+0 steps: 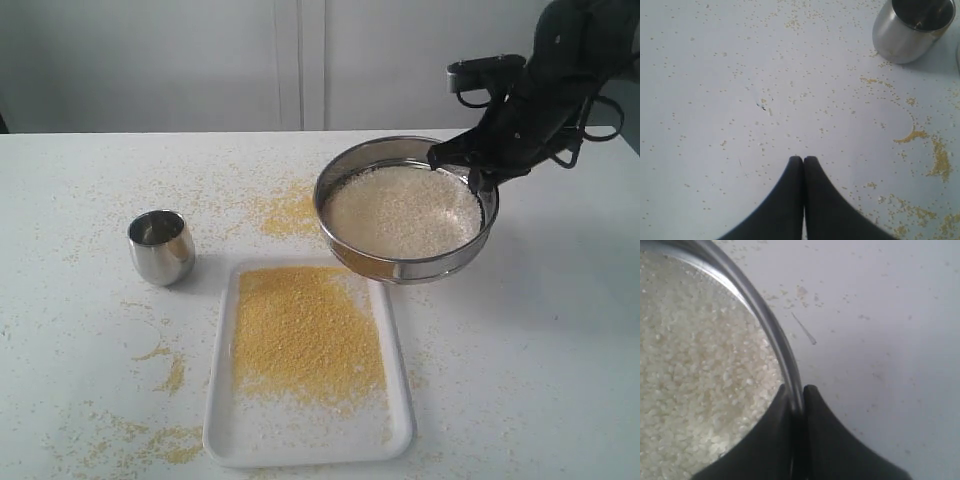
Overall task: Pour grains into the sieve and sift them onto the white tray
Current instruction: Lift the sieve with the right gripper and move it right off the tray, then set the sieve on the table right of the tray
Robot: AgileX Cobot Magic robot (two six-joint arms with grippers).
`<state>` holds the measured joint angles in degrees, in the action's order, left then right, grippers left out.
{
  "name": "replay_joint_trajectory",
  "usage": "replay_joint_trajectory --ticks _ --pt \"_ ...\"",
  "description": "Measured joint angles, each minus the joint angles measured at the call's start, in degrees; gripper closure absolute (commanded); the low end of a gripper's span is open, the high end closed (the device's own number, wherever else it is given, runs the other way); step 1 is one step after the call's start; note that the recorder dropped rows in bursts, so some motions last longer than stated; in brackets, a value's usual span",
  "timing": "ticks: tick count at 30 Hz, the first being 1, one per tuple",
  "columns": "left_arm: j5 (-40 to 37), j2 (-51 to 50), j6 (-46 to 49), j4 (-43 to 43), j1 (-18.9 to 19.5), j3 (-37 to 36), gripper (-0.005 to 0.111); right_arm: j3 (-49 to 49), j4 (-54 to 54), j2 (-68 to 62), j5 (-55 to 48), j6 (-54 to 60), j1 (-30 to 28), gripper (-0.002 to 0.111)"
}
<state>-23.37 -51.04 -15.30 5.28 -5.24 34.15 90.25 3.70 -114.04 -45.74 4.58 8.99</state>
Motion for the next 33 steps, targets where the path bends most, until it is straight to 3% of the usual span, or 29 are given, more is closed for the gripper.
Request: replay_joint_trajectory --ticks 5,25,27,33 --pt "0.00 0.00 0.00 0.00 0.00 0.00 0.106 1.55 0.36 -4.20 8.72 -2.94 -2.71 0.108" --pt "0.00 0.00 0.00 0.00 0.00 0.00 0.106 9.28 1.76 -15.85 9.86 -4.58 -6.03 0.108" --pt "0.00 0.00 0.00 0.00 0.00 0.00 0.106 9.49 1.93 -16.36 9.60 -4.58 -6.03 0.104" --pt "0.00 0.00 0.00 0.00 0.00 0.00 0.106 9.49 2.16 -16.82 8.80 -4.58 -6.03 0.074"
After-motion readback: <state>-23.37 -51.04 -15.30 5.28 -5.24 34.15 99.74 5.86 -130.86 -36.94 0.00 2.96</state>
